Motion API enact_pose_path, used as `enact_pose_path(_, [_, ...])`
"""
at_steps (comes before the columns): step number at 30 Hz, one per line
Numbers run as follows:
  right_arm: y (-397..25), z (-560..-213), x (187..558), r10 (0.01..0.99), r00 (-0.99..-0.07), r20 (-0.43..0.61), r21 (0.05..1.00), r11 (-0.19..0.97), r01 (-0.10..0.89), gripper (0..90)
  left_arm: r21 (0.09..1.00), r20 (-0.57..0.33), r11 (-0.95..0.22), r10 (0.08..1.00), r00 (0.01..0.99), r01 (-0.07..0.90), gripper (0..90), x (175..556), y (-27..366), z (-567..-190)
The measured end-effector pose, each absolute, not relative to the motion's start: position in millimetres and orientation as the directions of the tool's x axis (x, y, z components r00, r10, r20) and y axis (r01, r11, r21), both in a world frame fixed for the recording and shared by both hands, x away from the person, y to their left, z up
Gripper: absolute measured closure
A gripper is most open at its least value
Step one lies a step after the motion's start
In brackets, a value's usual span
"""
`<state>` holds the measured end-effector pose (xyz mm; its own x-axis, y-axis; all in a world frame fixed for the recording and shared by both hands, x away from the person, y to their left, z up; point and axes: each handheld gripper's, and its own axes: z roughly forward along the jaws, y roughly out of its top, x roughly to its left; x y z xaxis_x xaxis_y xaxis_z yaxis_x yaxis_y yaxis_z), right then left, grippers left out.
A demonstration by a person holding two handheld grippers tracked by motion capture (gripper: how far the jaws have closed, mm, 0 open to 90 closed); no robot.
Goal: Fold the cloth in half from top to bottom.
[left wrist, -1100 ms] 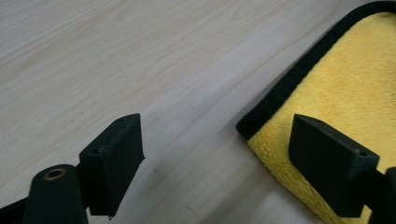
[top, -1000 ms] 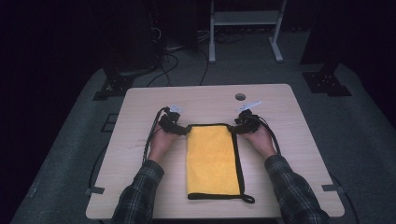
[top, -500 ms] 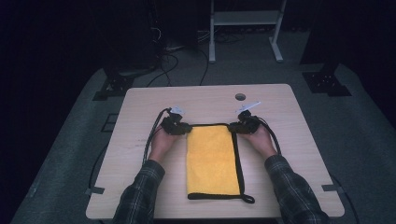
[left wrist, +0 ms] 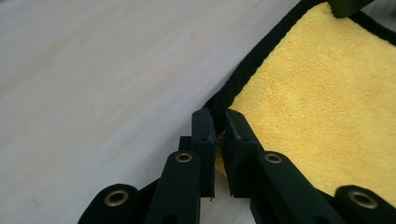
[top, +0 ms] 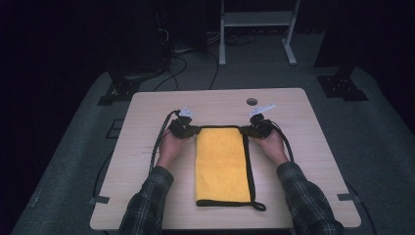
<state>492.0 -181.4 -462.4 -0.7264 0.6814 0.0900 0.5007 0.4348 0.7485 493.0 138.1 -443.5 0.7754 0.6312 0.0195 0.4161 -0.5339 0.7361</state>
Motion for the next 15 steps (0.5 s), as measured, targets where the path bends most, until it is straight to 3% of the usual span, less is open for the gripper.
enact_pose_path(15, [-193,-404,479,0.656,-0.752,0.063,0.846,0.365,0.389,82.6,0.807,0.092,-0.517,0.585,0.806,0.284,83.1,472,143,-385])
